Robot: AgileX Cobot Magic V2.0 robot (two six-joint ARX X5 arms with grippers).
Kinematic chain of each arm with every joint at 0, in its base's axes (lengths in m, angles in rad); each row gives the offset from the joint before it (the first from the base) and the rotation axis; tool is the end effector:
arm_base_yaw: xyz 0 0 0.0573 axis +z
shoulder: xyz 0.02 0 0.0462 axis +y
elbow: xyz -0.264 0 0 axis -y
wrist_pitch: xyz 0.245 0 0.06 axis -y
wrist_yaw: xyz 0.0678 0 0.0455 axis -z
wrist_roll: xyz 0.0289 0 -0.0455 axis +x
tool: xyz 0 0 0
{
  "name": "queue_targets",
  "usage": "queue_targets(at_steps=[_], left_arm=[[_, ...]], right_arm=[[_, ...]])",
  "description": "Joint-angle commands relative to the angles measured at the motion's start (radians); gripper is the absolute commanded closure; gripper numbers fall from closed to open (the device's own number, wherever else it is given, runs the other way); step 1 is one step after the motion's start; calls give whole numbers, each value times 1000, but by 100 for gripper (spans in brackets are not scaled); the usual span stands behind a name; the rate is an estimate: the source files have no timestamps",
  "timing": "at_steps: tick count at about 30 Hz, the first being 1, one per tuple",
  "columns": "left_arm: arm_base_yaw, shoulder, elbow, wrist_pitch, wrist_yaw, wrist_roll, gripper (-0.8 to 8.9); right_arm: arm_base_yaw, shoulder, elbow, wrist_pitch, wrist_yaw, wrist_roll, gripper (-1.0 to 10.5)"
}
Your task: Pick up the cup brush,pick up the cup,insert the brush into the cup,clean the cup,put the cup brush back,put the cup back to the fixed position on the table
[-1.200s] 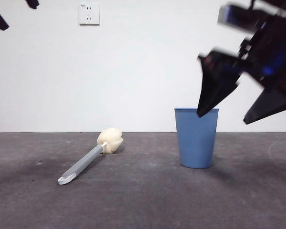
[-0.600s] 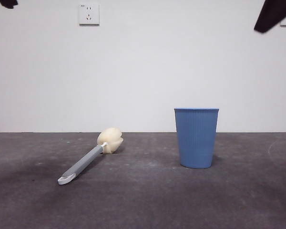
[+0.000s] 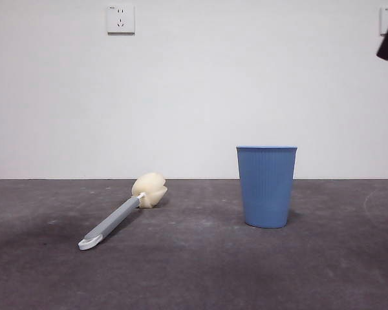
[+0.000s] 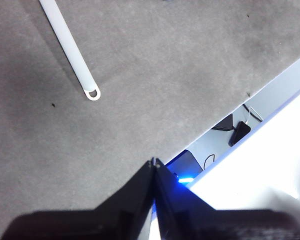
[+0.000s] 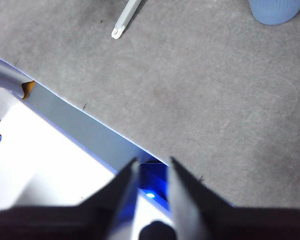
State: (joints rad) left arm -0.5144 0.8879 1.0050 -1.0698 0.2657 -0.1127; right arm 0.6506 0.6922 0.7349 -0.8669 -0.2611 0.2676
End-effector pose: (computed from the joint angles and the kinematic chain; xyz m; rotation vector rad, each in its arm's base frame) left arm 0.1226 -0.0780 0.3185 0.0223 1.0064 -0.6629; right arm 0.0941 0.0810 0.2721 0.0700 0.9419 0.7381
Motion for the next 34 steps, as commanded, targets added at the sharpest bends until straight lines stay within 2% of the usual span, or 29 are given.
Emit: queue_targets(at_steps=[1,17,20,22,25,27,31,34], left_arm=[[-2,-2,-3,2,-1,12,818],[-5,-6,-3,14,0,12,818],[25,-39,-3,40,-47,69,817],[69,-71,-5,124,-82,100,817],[154,-149,-24,341,-72,167,817],[214,-210,-58,495,-74,179,817],[364,-381,-235,847,-81,196,817],[431,-480,-380,978,-81,196,817]], right_arm=[[1,-2,5,4,2,21,946],[0,-2,5,3,5,19,946],[0,-2,5,3,5,20,946],[-1,-2,5,4,5,20,946],[-1,-2,5,3,5,20,946],[-1,-2,5,3,5,19,946],[-1,-2,5,3,5,20,946],[-1,-2,5,3,5,20,946]])
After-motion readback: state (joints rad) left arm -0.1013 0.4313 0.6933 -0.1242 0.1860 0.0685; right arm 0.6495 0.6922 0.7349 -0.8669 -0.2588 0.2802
